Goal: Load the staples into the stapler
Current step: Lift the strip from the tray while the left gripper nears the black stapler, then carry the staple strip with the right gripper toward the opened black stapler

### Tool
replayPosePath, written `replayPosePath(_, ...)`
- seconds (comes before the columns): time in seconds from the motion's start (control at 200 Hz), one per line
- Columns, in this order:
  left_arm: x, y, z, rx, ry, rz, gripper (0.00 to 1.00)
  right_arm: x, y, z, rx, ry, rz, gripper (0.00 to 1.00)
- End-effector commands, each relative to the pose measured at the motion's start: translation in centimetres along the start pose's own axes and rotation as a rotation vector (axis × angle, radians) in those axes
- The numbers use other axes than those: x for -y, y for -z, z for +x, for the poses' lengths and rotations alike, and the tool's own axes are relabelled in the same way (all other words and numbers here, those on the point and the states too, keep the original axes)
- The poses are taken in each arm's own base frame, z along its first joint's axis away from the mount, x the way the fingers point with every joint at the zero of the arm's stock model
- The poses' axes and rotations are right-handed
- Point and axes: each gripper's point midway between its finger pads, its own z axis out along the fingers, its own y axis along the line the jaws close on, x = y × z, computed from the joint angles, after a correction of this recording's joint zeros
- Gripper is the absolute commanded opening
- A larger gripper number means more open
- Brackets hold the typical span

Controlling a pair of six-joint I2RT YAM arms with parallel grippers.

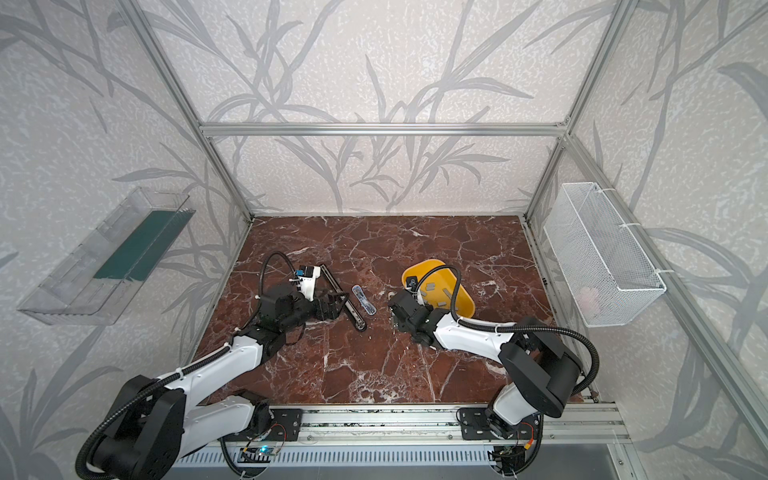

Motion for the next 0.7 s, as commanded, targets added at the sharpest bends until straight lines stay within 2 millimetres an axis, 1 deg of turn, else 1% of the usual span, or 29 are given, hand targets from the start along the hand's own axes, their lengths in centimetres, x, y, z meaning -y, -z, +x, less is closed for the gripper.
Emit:
replayPosePath(0.0, 0.5, 0.3, -2.0, -0.02, -0.067, -0.021, 0.99, -2.0, 1.3, -1.8, 0.041, -0.001, -0.06, 0.07)
replayPosePath(0.035, 0.9, 0.4, -1.4, -0.043, -0.074, 0.006, 0.99, -2.3, 1.5, -1.9, 0.048, 0.0, -0.06, 0.07)
replayPosePath(0.065, 0.9, 0.5, -1.3, -0.031, -0.064, 0.011, 0.99, -2.7, 1.6, -1.9, 0.049, 0.006, -0.065, 0.07)
replayPosePath(0.115, 1.0, 0.6, -1.4, 0.024, -0.056, 0.027, 0.99, -3.1, 1.6, -1.9, 0.046, 0.013, -0.07, 0.07)
replayPosePath(0.23, 0.4, 1.3, -1.5, 0.036, -0.063, -0.017, 0.99, -4.0, 1.4, -1.9, 0.042, 0.025, -0.079, 0.07)
replayPosePath(0.37, 1.1, 1.8, -1.7, 0.055, -0.065, 0.013, 0.99, -4.9, 0.7, -1.6, 0.028, 0.048, -0.082, 0.07)
replayPosePath(0.545, 0.9, 1.9, -1.8, 0.059, -0.068, 0.002, 0.99, -5.4, -0.4, -1.1, 0.003, 0.069, -0.073, 0.07)
replayPosePath(0.695, 0.9, 1.8, -1.7, 0.057, -0.068, 0.005, 0.99, -5.3, -1.0, -0.8, -0.007, 0.085, -0.055, 0.07)
